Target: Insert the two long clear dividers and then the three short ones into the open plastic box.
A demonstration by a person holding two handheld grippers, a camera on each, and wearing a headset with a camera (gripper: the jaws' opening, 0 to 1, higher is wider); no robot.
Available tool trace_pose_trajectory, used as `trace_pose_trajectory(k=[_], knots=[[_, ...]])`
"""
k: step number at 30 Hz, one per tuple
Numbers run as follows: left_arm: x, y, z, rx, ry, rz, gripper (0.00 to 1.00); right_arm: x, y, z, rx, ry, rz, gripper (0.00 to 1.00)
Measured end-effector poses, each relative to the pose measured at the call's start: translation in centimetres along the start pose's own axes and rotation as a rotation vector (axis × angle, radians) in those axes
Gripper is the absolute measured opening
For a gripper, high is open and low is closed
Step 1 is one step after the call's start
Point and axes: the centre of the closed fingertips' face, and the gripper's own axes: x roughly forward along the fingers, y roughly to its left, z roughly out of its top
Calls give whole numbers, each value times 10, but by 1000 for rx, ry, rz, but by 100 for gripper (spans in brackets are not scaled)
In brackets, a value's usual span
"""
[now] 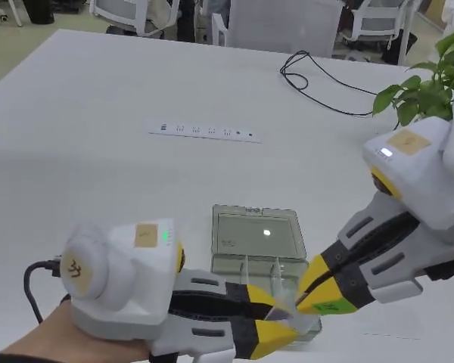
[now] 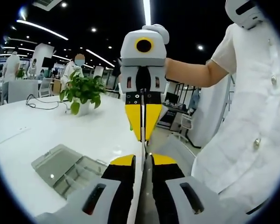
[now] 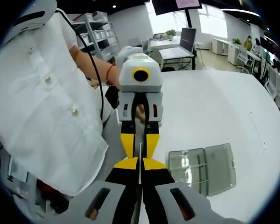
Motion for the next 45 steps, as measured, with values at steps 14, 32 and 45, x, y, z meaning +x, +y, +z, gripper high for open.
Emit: trace_pose_trajectory(k=[14,32,45], knots=[[-20,24,-20,15,56,130,32,-4,-24,4,-4,-27,-81,3],[-40,46,-57,-2,166,231,66,19,-76,-4,9,-24,-175,3],[-47,55,-74,-32,198,262,79,47,-120,-20,23,-29,-221,3]])
